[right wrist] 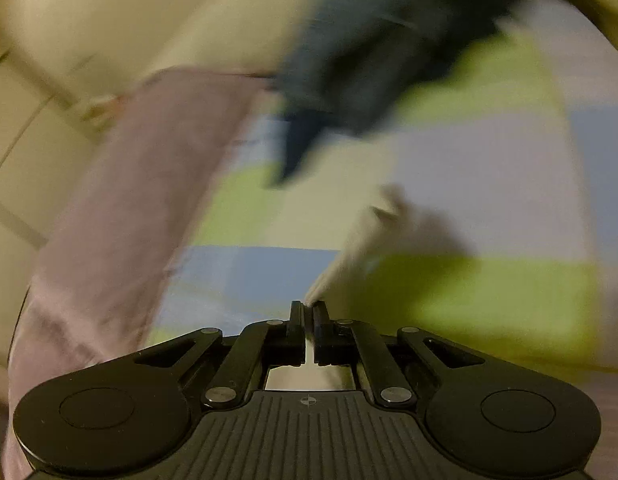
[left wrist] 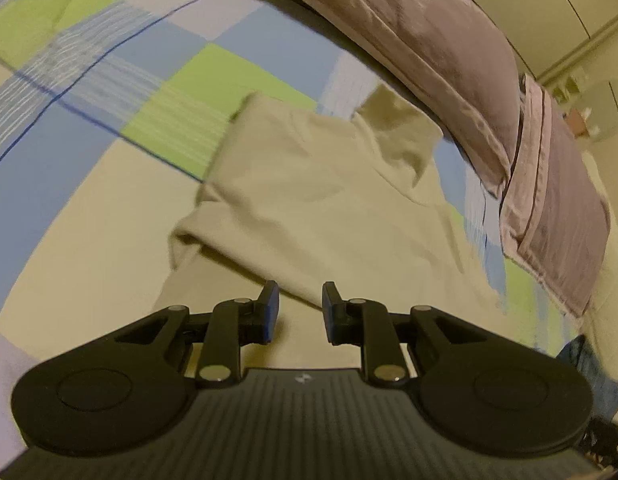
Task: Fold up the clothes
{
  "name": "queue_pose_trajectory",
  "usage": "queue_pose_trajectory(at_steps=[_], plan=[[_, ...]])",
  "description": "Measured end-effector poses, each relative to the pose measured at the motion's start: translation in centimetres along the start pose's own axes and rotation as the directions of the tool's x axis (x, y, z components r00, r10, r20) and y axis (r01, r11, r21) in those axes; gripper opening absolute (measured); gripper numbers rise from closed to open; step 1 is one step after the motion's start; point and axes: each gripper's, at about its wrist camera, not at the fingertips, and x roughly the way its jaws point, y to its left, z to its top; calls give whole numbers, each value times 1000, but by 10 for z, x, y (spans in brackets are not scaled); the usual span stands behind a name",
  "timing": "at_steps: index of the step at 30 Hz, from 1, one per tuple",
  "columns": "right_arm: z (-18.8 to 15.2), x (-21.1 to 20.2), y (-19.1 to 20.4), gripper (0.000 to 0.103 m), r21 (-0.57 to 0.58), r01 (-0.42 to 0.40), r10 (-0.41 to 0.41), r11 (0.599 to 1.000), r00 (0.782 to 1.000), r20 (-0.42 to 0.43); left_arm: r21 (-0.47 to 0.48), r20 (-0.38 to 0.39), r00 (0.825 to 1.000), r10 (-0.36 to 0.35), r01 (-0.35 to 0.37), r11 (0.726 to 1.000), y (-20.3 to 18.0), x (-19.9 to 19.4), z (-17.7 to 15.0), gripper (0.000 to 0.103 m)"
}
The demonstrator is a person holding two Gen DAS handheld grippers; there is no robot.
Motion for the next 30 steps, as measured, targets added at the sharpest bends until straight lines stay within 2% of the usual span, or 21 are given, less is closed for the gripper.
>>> queue_pose_trajectory(at_steps=[3, 4, 6, 7, 8, 10, 11, 13, 14, 15, 16, 17, 18, 21, 23, 26, 27, 29, 30], plan=[[-28, -9, 78, 2, -219, -121, 120, 968, 993, -20, -58, 12, 1000, -11, 11, 998, 18, -11, 0, 18], [-47, -14, 109, 2, -300, -176, 169, 938, 984, -50, -79, 21, 1000, -12, 14, 997, 25, -16, 1, 18], [-90, -25, 162, 2, -439, -286, 256, 852, 958, -127, -123, 39, 999, -9, 14, 992, 41, -27, 3, 18], [-114, -31, 186, 2, -498, -343, 295, 797, 939, -174, -146, 48, 999, -4, 11, 989, 49, -32, 5, 18], [-143, -42, 208, 2, -548, -416, 339, 726, 909, -241, -164, 55, 998, 2, 7, 986, 56, -38, 6, 18], [-201, -67, 237, 2, -591, -530, 383, 608, 848, -366, -186, 75, 997, 18, -4, 983, 70, -48, 9, 18], [-231, -78, 247, 2, -594, -590, 392, 547, 807, -441, -196, 82, 996, 23, -7, 981, 76, -52, 9, 18], [-293, -92, 263, 5, -600, -692, 317, 401, 720, -618, -218, 78, 996, 30, -13, 976, 87, -55, 10, 19], [-324, -94, 266, 35, -622, -708, 218, 333, 700, -680, -228, 69, 997, 31, -15, 973, 90, -55, 8, 20], [-349, -95, 261, 54, -647, -706, 139, 287, 699, -701, -238, 57, 998, 31, -17, 971, 92, -53, 6, 21], [-373, -97, 256, 66, -667, -706, 63, 239, 696, -715, -243, 45, 999, 13, -2, 970, 91, -50, 4, 21], [-386, -96, 247, 65, -681, -707, 13, 194, 695, -718, -248, 33, 999, -6, 14, 969, 90, -47, 1, 24], [-391, -96, 237, 65, -703, -692, -31, 166, 709, -705, -247, 22, 999, -29, 34, 968, 87, -43, -2, 30], [-373, -94, 206, 65, -739, -643, -92, 200, 739, -667, -216, -37, 996, -78, 68, 974, 71, -23, -10, 32], [-347, -82, 186, 65, -750, -591, -120, 297, 756, -643, -198, -71, 994, -89, 74, 977, 60, -8, -14, 32], [-304, -62, 163, 65, -752, -504, -158, 425, 777, -610, -171, -79, 993, -87, 73, 983, 45, 11, -14, 34], [-291, -59, 157, 65, -744, -483, -162, 462, 779, -606, -154, -80, 994, -77, 64, 986, 40, 18, -12, 35], [-268, -51, 147, 65, -694, -473, -136, 543, 765, -629, -102, -81, 996, -43, 35, 994, 30, 31, -8, 35], [-262, -50, 145, 65, -679, -470, -124, 564, 765, -632, -74, -82, 996, -34, 28, 997, 25, 35, -6, 34]])
